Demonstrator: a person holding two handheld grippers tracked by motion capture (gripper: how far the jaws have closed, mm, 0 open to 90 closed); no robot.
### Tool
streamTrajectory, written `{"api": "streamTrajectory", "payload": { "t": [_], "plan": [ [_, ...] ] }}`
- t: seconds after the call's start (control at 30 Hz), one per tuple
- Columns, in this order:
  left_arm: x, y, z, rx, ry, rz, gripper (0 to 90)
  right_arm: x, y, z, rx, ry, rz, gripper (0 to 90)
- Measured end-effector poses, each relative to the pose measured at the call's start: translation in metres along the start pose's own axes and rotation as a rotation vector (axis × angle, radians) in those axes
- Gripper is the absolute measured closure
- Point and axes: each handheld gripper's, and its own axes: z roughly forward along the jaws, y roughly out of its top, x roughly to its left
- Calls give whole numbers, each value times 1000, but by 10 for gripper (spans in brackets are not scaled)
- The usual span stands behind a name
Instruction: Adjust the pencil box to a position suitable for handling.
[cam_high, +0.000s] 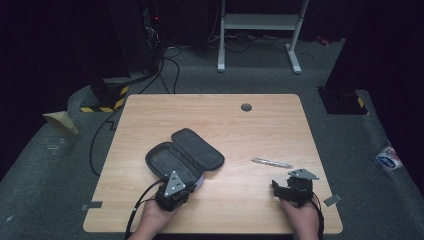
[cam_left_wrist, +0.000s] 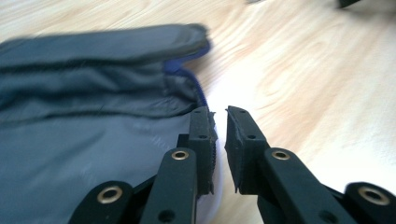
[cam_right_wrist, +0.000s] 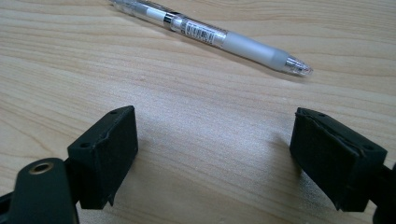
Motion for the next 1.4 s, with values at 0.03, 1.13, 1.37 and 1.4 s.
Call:
{"api": "streamTrajectory", "payload": {
  "t": [0.03,1.13,1.37,1.4],
  "plan": [
    [0,0,0,0,0,0,811,0,0,0,0,0,0,144],
    [97,-31,-58,-71,308,-233,655,0,0,0,-1,2,-3,149],
    [109,-43,-52,-35,328,-276,635,0,0,0,-1,2,-3,150],
    [110,-44,-51,-32,325,-278,637,0,0,0,-1,2,-2,152]
  ]
}}
